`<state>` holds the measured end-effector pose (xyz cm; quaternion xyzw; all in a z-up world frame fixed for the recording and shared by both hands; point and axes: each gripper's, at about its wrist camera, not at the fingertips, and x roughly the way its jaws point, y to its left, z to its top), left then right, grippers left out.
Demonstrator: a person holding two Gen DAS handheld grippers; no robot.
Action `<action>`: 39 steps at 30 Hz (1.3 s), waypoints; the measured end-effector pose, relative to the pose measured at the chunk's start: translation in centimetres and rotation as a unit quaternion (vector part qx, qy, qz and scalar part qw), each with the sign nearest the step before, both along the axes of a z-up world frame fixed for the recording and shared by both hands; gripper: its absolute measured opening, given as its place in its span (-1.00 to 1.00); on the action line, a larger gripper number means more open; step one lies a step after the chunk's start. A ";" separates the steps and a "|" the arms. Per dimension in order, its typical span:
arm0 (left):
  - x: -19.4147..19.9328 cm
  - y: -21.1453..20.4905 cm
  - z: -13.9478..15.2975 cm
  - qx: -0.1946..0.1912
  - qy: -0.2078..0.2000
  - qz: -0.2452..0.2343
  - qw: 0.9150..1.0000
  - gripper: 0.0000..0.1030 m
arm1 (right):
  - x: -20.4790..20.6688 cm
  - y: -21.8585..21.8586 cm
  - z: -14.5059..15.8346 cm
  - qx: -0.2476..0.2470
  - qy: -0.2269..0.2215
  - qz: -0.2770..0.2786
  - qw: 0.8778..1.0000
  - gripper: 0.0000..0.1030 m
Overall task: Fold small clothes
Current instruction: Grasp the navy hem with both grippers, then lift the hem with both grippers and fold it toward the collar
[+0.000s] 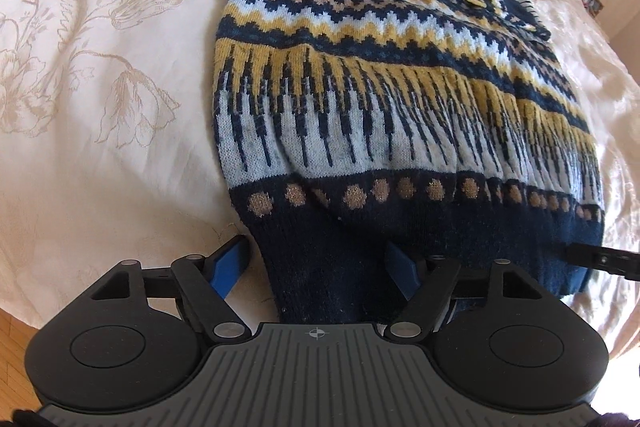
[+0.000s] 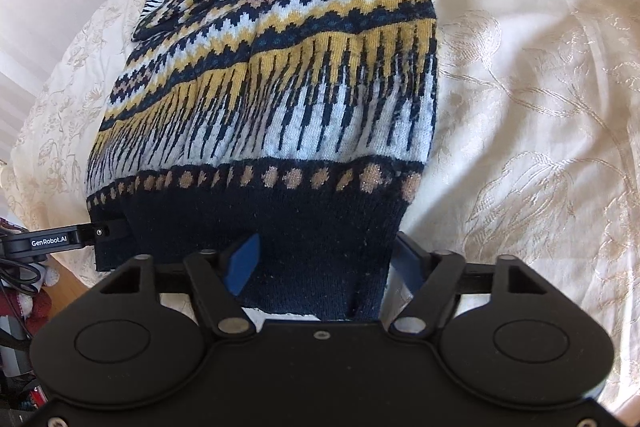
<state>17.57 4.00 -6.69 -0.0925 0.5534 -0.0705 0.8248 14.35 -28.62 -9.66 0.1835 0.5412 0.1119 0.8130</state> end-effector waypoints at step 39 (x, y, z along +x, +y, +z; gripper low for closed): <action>21.7 1.9 14.8 -0.094 -0.202 0.032 0.974 -0.89 | 22.2 -5.9 11.5 0.153 -0.174 -0.135 0.963 -0.66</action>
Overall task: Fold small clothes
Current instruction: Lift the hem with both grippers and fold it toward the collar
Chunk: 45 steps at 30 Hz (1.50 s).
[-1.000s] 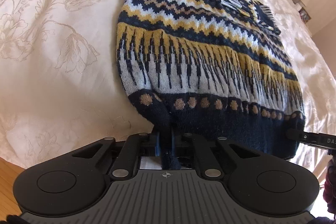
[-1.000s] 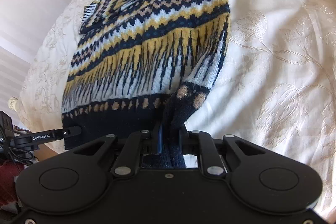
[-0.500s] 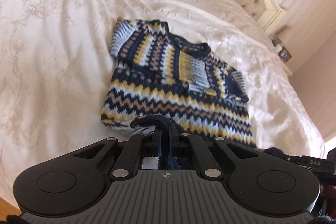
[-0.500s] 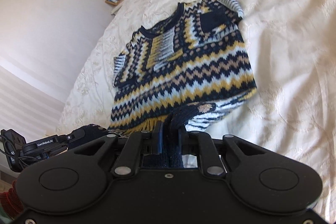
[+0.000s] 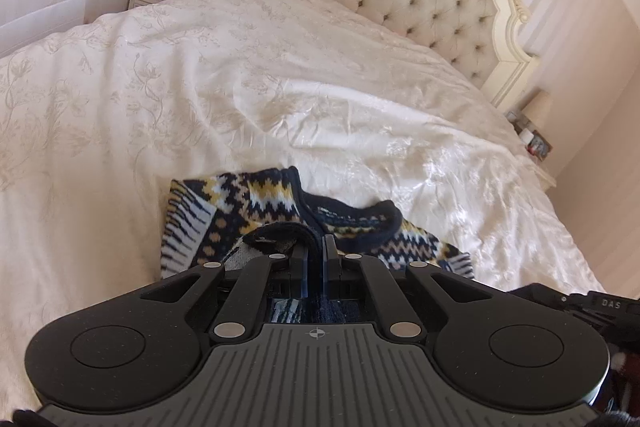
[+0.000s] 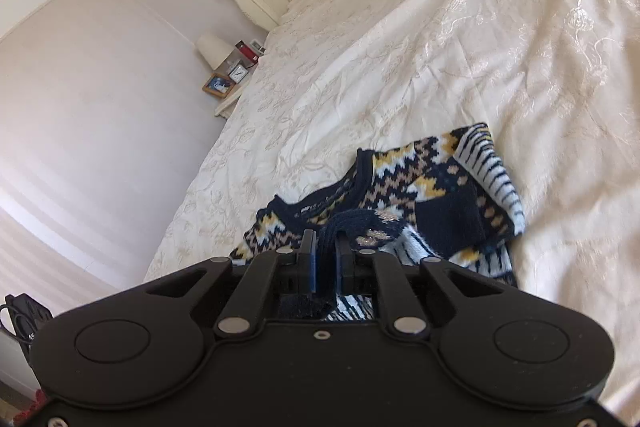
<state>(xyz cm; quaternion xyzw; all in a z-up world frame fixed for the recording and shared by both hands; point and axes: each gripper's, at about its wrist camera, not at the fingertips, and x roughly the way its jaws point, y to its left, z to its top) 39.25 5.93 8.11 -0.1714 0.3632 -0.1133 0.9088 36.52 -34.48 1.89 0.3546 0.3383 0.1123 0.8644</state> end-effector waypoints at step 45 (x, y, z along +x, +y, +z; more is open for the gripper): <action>12.1 1.9 -7.6 0.008 0.113 0.034 0.993 -0.89 | 15.0 7.7 -7.3 -0.344 -0.003 0.267 0.900 -0.26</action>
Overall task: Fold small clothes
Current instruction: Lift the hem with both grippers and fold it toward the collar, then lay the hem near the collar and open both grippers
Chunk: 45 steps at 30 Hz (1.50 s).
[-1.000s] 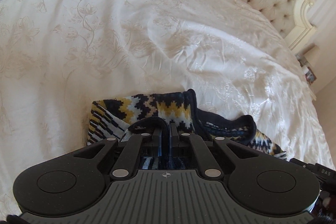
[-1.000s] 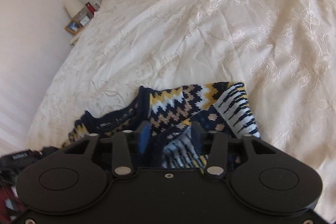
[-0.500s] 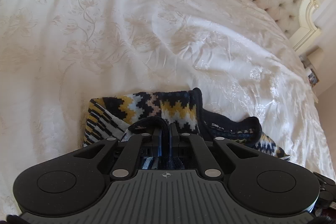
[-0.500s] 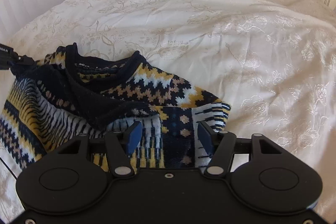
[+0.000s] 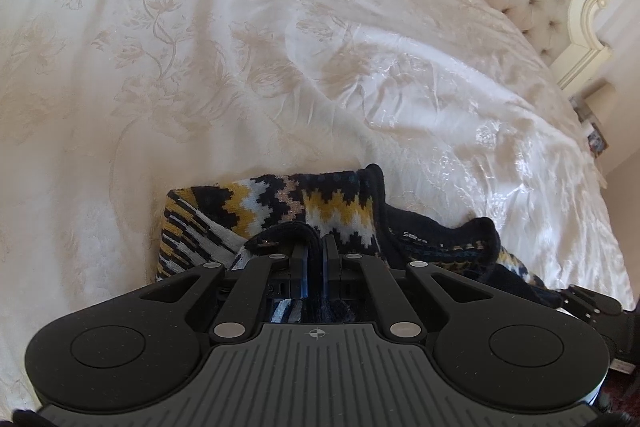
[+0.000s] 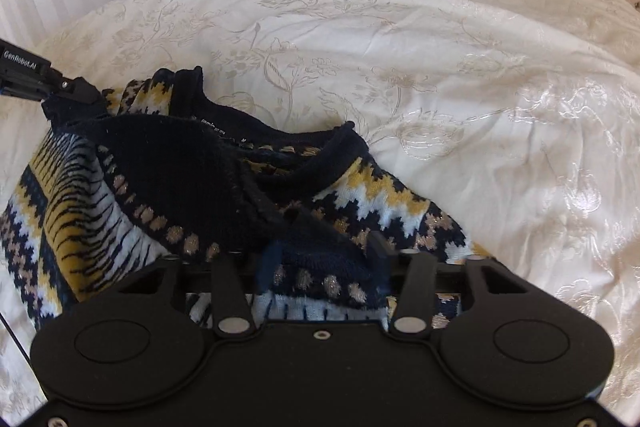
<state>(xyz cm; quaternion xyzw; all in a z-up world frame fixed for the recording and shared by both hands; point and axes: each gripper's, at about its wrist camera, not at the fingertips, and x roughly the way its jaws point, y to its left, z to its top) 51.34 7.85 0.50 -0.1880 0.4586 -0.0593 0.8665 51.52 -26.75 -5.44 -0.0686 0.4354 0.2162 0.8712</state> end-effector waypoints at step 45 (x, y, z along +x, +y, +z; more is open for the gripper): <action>-7.0 -3.9 -3.9 0.203 0.084 -0.184 0.958 -0.36 | 1.0 -0.9 3.0 0.000 0.000 -0.165 0.986 -0.61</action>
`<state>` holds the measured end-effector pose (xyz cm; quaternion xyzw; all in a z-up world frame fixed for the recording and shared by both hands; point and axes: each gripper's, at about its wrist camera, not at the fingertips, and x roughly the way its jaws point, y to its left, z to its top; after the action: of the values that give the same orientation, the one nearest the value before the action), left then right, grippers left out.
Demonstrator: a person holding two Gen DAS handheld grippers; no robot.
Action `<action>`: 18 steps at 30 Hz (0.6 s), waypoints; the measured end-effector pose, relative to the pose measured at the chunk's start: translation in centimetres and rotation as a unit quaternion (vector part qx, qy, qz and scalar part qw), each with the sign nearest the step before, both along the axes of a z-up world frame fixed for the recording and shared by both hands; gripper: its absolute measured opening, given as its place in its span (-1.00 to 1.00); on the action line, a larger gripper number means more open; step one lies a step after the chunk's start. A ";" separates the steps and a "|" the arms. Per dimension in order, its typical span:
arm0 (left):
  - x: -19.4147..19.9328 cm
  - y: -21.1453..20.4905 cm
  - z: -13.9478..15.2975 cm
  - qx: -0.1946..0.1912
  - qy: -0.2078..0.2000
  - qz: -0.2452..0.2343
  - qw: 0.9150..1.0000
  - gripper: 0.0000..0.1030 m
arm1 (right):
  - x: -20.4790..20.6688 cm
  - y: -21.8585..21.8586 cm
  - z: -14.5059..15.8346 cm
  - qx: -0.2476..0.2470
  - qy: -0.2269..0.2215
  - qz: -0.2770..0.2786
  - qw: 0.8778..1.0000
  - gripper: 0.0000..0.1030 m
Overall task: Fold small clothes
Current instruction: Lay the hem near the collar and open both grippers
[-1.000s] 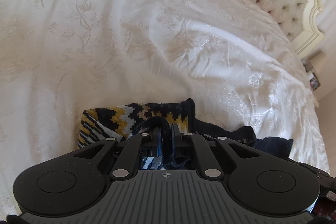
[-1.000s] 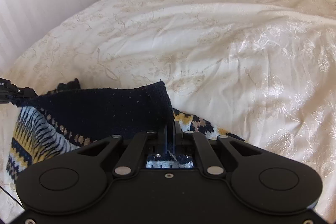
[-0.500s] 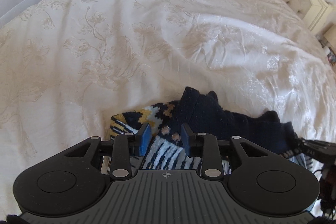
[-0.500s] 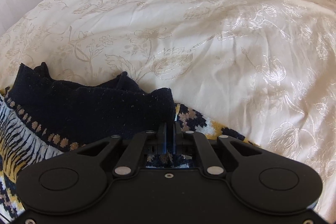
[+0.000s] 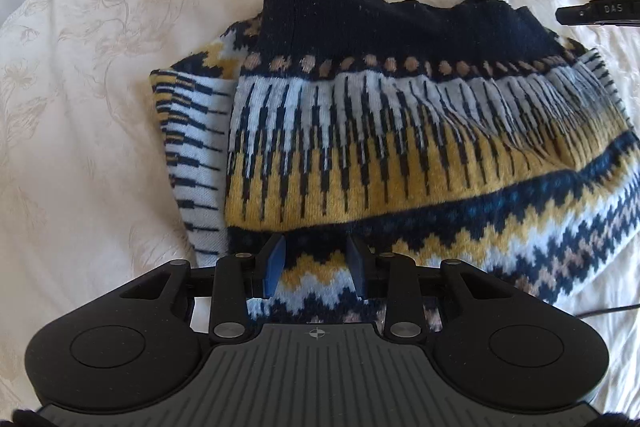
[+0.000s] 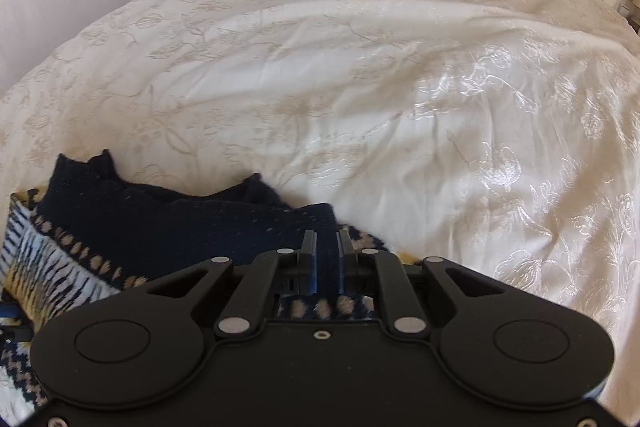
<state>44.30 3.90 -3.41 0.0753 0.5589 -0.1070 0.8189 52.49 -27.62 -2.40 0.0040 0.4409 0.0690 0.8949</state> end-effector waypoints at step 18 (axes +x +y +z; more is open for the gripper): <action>-0.5 0.8 0.8 -0.014 0.021 -0.001 1.000 -0.35 | -7.5 11.2 -5.1 -0.075 0.071 0.122 0.987 -0.10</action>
<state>43.85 4.74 -2.63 0.0615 0.5740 -0.1171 0.8081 44.98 -16.37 -7.54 -0.1120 0.5048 0.1434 0.8438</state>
